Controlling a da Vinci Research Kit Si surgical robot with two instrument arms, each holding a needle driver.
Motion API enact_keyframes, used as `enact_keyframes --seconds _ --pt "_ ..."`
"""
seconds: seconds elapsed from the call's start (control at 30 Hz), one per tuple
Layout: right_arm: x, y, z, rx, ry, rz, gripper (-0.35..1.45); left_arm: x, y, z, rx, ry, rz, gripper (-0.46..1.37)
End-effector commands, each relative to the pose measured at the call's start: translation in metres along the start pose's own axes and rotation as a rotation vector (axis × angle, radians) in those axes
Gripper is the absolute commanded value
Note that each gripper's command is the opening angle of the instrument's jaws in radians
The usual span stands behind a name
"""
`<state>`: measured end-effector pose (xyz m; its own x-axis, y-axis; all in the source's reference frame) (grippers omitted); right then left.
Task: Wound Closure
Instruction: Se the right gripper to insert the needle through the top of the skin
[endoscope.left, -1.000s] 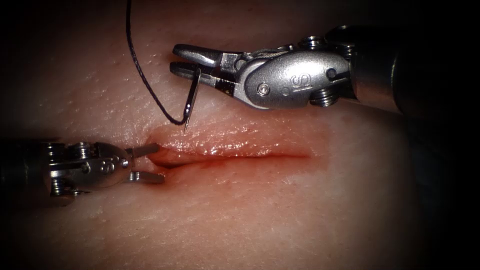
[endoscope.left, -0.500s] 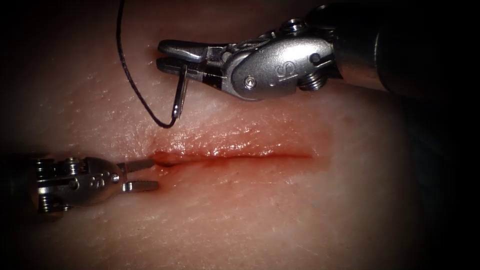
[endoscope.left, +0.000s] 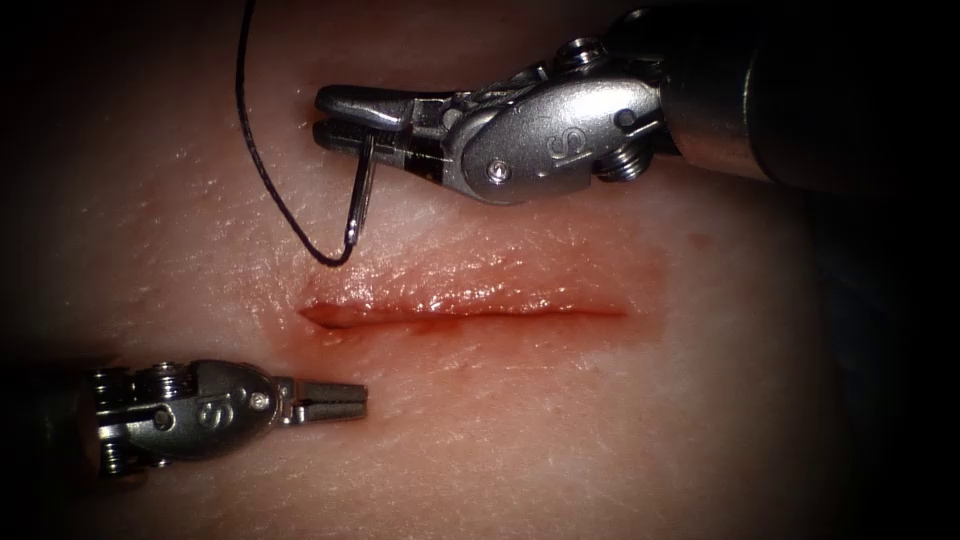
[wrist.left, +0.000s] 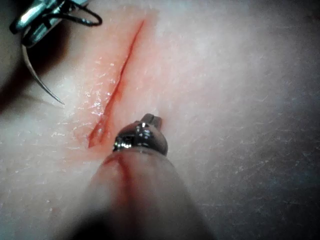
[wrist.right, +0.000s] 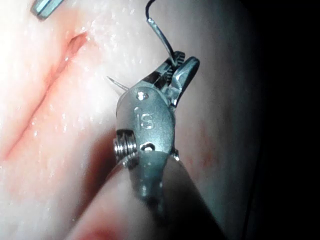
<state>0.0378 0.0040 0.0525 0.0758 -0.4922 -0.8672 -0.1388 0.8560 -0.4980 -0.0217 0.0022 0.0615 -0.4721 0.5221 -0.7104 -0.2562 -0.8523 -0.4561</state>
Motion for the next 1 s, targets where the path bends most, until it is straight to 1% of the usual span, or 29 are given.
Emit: enact_keyframes --seconds 0.03,0.1,0.2,0.37,0.47,0.63,0.77,0.9,1.0 --pt "0.0000 0.0000 0.0000 -0.009 0.000 0.000 -0.35 -0.0004 -0.0001 0.0004 -0.023 0.004 -0.007 -0.35" --pt "0.0000 -0.0001 0.0000 -0.009 0.001 0.000 -0.35 -0.0009 -0.0002 0.0008 -0.020 0.003 -0.013 -0.35" --pt "0.0000 -0.0002 0.0000 -0.002 0.000 -0.001 -0.35 -0.0023 -0.0009 0.0016 -0.019 0.005 -0.037 -0.35" --pt "-0.0001 -0.0005 0.0000 0.008 0.000 -0.023 -0.35 -0.0045 -0.0016 0.0027 -0.039 -0.014 -0.073 -0.35" --pt "-0.0001 -0.0006 0.0000 0.008 0.000 -0.037 -0.35 -0.0051 -0.0015 0.0029 -0.041 -0.012 -0.083 -0.35" --pt "-0.0001 -0.0007 0.0000 0.019 -0.001 -0.072 -0.35 -0.0055 -0.0015 0.0030 -0.052 -0.008 -0.079 -0.35" --pt "-0.0001 -0.0008 -0.0001 0.021 0.000 -0.110 -0.35 -0.0060 -0.0016 0.0032 -0.058 -0.008 -0.096 -0.35" --pt "-0.0002 -0.0009 -0.0001 0.027 -0.002 -0.134 -0.35 -0.0073 -0.0015 0.0035 -0.073 -0.019 -0.117 -0.35" --pt "-0.0005 -0.0011 -0.0001 0.028 -0.002 -0.138 -0.35 -0.0077 -0.0014 0.0035 -0.080 -0.018 -0.126 -0.35"
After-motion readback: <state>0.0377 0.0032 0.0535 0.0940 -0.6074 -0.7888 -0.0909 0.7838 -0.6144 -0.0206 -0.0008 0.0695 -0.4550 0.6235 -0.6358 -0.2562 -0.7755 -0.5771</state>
